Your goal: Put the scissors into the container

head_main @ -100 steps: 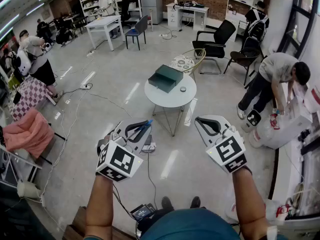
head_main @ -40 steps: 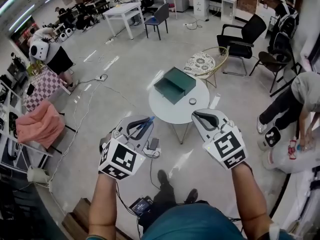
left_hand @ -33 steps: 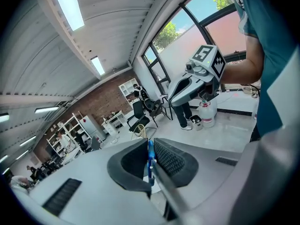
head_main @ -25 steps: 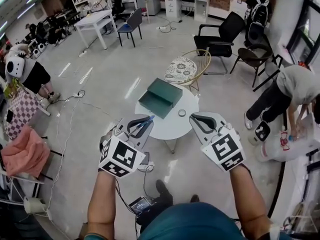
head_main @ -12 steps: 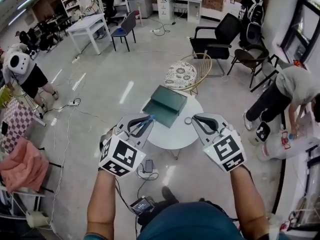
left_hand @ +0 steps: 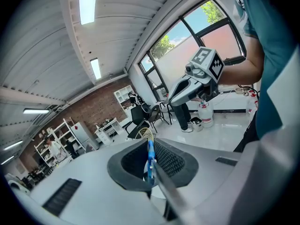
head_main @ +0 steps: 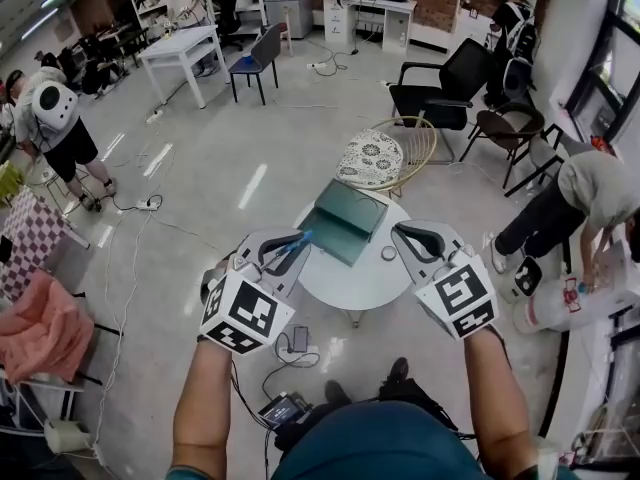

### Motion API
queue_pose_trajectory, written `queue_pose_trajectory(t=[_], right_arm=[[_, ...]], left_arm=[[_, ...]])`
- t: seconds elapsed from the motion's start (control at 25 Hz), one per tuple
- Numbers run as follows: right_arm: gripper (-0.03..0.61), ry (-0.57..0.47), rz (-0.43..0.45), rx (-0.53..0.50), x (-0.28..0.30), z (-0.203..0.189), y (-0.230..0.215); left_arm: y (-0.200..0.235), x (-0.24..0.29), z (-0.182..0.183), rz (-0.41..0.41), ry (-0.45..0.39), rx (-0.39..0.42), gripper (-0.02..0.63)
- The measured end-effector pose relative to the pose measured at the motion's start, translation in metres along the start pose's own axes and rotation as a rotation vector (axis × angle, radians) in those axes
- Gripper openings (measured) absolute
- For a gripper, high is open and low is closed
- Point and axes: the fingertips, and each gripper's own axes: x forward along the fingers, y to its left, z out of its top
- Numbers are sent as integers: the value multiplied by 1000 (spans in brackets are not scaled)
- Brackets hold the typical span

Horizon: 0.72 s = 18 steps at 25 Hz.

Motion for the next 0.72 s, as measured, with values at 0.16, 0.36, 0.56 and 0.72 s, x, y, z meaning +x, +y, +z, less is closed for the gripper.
queue_pose_trajectory(t=[0.16,0.36,0.56,0.72], right_arm=[[38,-13,28,-11,24,1,-18],[38,-37,86,-17,59,14,-35],[38,-67,168,-25,98,15,-61],[38,-83,230,-44,140,1,-91]], left_arm=[[13,10,-10,27,28,-20,55],[34,13,-19,72,77,-51,55],[49,35,-25,117,140,-85,55],[69,77,-36,159,176,-118,55]])
